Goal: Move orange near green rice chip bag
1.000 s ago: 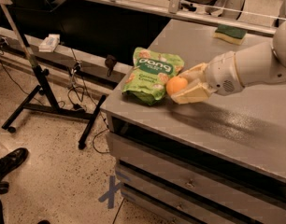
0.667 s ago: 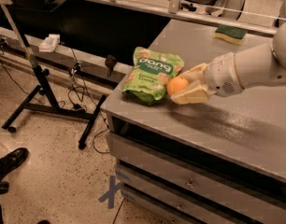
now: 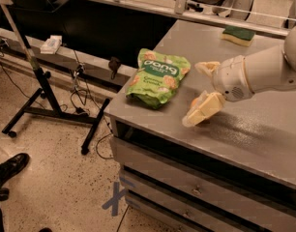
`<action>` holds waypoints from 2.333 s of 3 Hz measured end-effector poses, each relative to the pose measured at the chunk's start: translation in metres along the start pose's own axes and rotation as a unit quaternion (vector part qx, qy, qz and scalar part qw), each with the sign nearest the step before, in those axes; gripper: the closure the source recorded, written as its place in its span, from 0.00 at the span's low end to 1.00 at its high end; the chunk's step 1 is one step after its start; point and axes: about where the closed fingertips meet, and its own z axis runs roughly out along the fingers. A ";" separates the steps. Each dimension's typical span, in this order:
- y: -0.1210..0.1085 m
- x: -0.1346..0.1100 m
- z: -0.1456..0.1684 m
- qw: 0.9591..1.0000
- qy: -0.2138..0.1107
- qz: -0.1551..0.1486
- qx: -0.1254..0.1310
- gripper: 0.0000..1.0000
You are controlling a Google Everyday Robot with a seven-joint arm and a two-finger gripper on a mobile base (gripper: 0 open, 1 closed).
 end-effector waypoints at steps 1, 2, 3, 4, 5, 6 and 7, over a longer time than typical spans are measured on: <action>0.002 0.004 -0.001 1.000 0.001 0.005 -0.001 0.00; 0.002 0.007 -0.004 1.000 0.002 0.009 -0.001 0.00; 0.000 0.013 -0.009 1.000 0.005 0.017 0.004 0.00; -0.001 0.019 -0.014 1.000 0.007 0.023 0.009 0.00; -0.001 0.024 -0.019 0.999 0.010 0.028 0.014 0.00; -0.002 0.028 -0.023 0.999 0.013 0.032 0.020 0.00; -0.005 0.033 -0.030 0.999 0.015 0.038 0.027 0.00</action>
Offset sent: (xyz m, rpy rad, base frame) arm -0.0049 -0.0211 -0.0066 0.0007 0.0279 -0.0348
